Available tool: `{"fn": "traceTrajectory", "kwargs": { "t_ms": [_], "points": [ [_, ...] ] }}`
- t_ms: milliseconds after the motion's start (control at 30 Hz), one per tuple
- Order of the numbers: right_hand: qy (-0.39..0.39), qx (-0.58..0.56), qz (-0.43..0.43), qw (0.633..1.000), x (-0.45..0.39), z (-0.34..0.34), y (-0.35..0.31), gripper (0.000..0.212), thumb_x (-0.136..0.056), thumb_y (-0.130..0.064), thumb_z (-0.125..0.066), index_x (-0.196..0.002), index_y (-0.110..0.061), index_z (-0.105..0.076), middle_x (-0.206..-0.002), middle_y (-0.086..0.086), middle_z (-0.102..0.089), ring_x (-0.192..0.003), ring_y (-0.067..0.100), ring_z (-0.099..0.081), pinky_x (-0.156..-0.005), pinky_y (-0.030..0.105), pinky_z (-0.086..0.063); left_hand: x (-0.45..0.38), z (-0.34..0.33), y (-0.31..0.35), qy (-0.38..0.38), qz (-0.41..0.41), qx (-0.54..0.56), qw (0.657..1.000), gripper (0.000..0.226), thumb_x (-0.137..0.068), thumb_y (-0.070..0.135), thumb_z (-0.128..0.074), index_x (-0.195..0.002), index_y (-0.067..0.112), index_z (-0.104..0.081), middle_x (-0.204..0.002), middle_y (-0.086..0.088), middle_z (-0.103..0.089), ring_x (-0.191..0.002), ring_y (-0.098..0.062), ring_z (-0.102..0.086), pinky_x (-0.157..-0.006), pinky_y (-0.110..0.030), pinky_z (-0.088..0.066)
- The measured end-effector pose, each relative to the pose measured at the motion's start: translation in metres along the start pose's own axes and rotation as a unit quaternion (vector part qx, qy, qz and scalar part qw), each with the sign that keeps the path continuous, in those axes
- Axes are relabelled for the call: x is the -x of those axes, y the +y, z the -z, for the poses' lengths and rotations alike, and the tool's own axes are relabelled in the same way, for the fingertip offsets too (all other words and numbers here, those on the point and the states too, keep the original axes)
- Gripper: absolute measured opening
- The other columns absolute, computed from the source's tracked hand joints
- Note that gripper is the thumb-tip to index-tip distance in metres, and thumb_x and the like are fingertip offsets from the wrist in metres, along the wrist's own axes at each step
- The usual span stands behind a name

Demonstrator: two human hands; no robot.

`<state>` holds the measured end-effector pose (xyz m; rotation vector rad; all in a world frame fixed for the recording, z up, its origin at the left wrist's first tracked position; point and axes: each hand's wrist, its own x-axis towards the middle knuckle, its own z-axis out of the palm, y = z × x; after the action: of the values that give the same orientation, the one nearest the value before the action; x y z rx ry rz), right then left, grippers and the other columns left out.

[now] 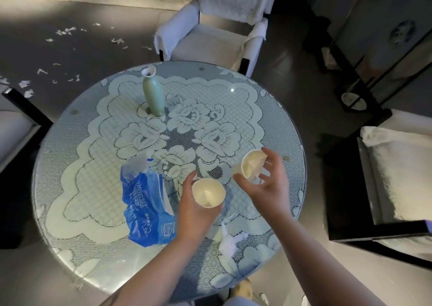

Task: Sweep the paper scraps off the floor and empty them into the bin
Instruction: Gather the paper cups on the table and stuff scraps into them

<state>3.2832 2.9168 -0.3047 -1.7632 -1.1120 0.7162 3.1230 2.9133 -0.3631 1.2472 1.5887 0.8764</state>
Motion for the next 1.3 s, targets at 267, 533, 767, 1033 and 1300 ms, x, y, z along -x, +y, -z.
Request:
{"fn": "traceTrajectory", "kwargs": {
  "t_ms": [267, 533, 767, 1033, 1300],
  "points": [
    [-0.151, 0.014, 0.072, 0.986, 0.023, -0.008, -0.027, 0.087, -0.054, -0.040, -0.083, -0.131, -0.038, -0.043, -0.123, -0.018, -0.050, -0.112, -0.005, -0.050, -0.089, 0.018, -0.049, 0.008, -0.002, 0.011, -0.038, -0.011, 0.033, 0.999, 0.082, -0.063, 0.017, -0.089, -0.128, 0.035, -0.043, -0.116, 0.007, -0.065, -0.099, -0.010, -0.066, -0.083, -0.033, -0.057],
    [-0.199, 0.100, 0.096, 0.970, 0.034, -0.006, -0.028, 0.083, -0.062, -0.042, -0.080, -0.135, -0.037, -0.039, -0.128, -0.020, -0.046, -0.116, 0.002, -0.048, -0.095, 0.025, -0.044, 0.018, -0.003, 0.019, -0.034, -0.019, 0.096, 0.995, 0.067, -0.065, 0.015, -0.083, -0.118, 0.039, -0.050, -0.110, 0.005, -0.067, -0.099, -0.013, -0.067, -0.083, -0.035, -0.057],
    [-0.263, 0.078, 0.093, 0.957, 0.036, -0.008, -0.016, 0.078, -0.065, -0.044, -0.079, -0.132, -0.043, -0.039, -0.123, -0.016, -0.058, -0.113, 0.003, -0.055, -0.097, 0.031, -0.048, 0.026, -0.006, 0.017, 0.013, -0.006, 0.135, 0.991, 0.062, -0.057, 0.035, -0.082, -0.111, 0.034, -0.053, -0.109, -0.005, -0.066, -0.095, -0.030, -0.069, -0.073, -0.052, -0.060],
    [-0.267, 0.098, 0.079, 0.955, 0.034, 0.009, 0.025, 0.065, -0.087, -0.048, -0.061, -0.144, -0.039, -0.032, -0.144, -0.020, -0.037, -0.132, -0.001, -0.036, -0.108, 0.026, -0.033, 0.037, 0.015, 0.018, 0.087, -0.031, 0.061, 0.994, 0.066, -0.067, 0.011, -0.089, -0.107, 0.042, -0.047, -0.108, 0.018, -0.060, -0.095, 0.012, -0.057, -0.071, -0.005, -0.045],
    [-0.404, 0.302, 0.133, 0.853, 0.056, 0.007, 0.082, 0.075, -0.068, -0.054, -0.071, -0.138, -0.044, -0.043, -0.149, -0.017, -0.033, -0.139, 0.006, -0.027, -0.116, 0.032, -0.021, 0.060, 0.034, 0.020, 0.183, -0.015, 0.069, 0.981, 0.066, -0.065, 0.017, -0.091, -0.114, 0.037, -0.049, -0.103, 0.019, -0.060, -0.091, 0.004, -0.059, -0.068, -0.009, -0.044]
  ]
}}
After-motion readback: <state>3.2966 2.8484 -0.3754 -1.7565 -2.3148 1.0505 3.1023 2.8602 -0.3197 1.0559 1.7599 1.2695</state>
